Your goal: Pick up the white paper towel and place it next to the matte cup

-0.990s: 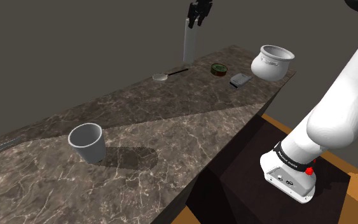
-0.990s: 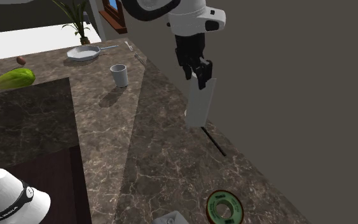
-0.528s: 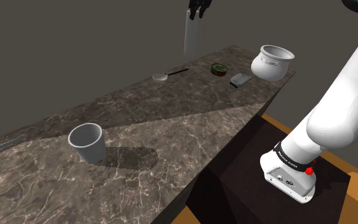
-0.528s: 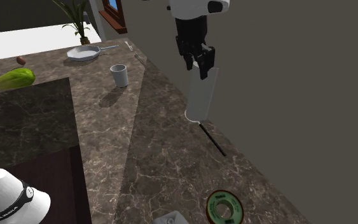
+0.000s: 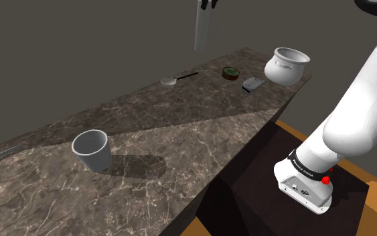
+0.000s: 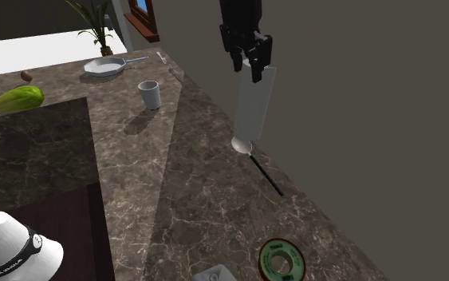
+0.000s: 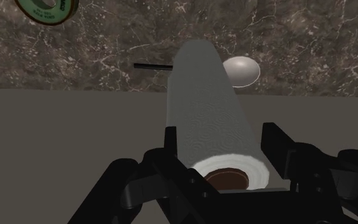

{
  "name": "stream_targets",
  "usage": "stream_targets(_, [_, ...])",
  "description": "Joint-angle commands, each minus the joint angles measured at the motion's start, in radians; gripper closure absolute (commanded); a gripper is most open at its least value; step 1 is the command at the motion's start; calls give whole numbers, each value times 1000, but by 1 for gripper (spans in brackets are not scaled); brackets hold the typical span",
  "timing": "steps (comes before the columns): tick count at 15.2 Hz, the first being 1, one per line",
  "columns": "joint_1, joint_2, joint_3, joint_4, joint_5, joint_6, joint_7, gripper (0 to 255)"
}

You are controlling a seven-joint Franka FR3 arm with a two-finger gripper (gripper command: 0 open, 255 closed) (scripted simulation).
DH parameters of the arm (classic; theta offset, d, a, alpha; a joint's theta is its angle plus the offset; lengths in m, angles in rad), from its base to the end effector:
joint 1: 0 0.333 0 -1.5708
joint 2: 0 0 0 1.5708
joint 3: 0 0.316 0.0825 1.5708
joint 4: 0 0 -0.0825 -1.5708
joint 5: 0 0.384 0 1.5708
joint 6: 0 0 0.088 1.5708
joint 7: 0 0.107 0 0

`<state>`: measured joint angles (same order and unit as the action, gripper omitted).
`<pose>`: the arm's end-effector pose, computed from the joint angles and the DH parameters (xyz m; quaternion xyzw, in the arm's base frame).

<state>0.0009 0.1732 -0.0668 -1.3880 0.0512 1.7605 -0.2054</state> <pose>0.6254 -0.0327 0.6291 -0.9925 -0.0681 -0.1014 0.0062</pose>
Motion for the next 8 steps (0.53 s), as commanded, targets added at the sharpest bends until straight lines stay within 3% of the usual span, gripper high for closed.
stream_targets(1, [-2,7,-1,39,1,-32,-1,255])
stream_targets(8, [-6,56,-2,205,5,-150,1,255])
